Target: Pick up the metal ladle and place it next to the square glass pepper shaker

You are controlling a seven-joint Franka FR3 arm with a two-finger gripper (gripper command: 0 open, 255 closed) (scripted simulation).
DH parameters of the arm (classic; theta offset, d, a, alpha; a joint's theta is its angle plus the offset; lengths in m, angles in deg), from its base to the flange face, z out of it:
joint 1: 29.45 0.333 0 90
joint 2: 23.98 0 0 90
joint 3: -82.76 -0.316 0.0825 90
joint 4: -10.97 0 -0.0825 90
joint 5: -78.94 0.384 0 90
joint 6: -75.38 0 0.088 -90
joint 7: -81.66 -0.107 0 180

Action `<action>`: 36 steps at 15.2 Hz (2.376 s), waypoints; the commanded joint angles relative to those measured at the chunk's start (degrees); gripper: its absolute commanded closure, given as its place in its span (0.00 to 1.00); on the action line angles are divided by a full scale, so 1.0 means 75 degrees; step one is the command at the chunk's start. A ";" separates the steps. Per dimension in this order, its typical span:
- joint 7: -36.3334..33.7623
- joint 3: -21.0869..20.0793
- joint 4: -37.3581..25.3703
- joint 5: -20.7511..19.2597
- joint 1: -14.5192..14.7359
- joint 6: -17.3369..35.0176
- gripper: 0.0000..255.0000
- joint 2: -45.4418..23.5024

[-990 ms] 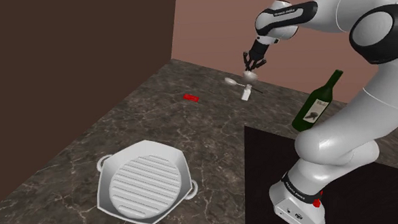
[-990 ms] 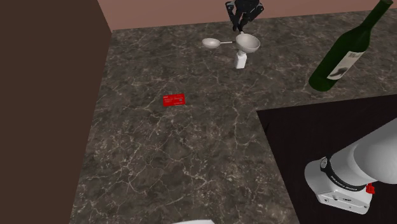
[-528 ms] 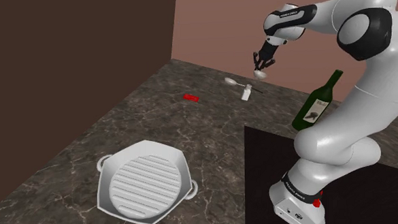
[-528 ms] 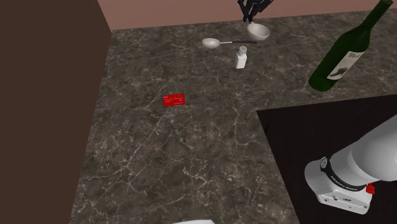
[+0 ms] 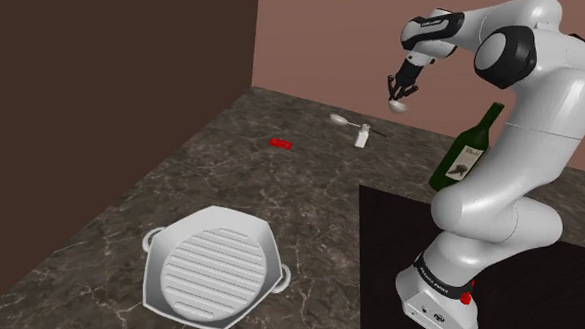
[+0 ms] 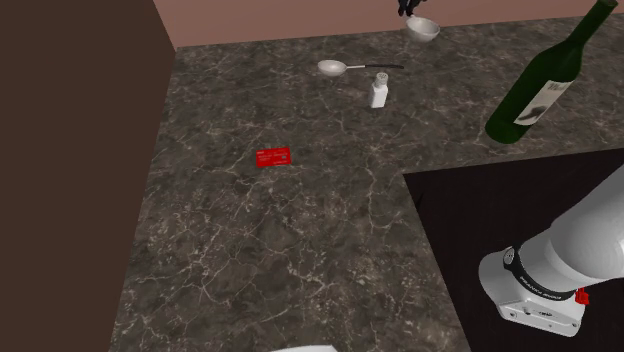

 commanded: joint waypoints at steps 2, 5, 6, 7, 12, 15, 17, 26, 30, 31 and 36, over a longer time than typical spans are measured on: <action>0.0119 0.0027 0.0040 0.0023 -0.0058 0.0196 1.00 -0.0163; 0.0140 0.0025 0.0285 0.0032 -0.0056 0.0485 1.00 -0.0208; 0.0147 0.0025 0.0362 0.0035 -0.0056 0.0581 1.00 -0.0226; 0.0154 0.0024 0.0437 0.0038 -0.0056 0.0676 1.00 -0.0246; 0.0189 0.0020 0.0782 0.0054 -0.0054 0.1142 1.00 -0.0369; 0.0210 0.0017 0.0965 0.0064 -0.0053 0.1416 1.00 -0.0460; 0.0225 0.0015 0.1078 0.0071 -0.0053 0.1596 1.00 -0.0528; 0.0292 0.0004 0.1494 0.0106 -0.0052 0.2383 1.00 -0.0901; 0.0307 0.0001 0.1569 0.0115 -0.0052 0.2558 1.00 -0.1001; 0.0307 0.0001 0.1569 0.0115 -0.0052 0.2558 1.00 -0.1001; 0.0307 0.0001 0.1569 0.0115 -0.0052 0.2558 1.00 -0.1001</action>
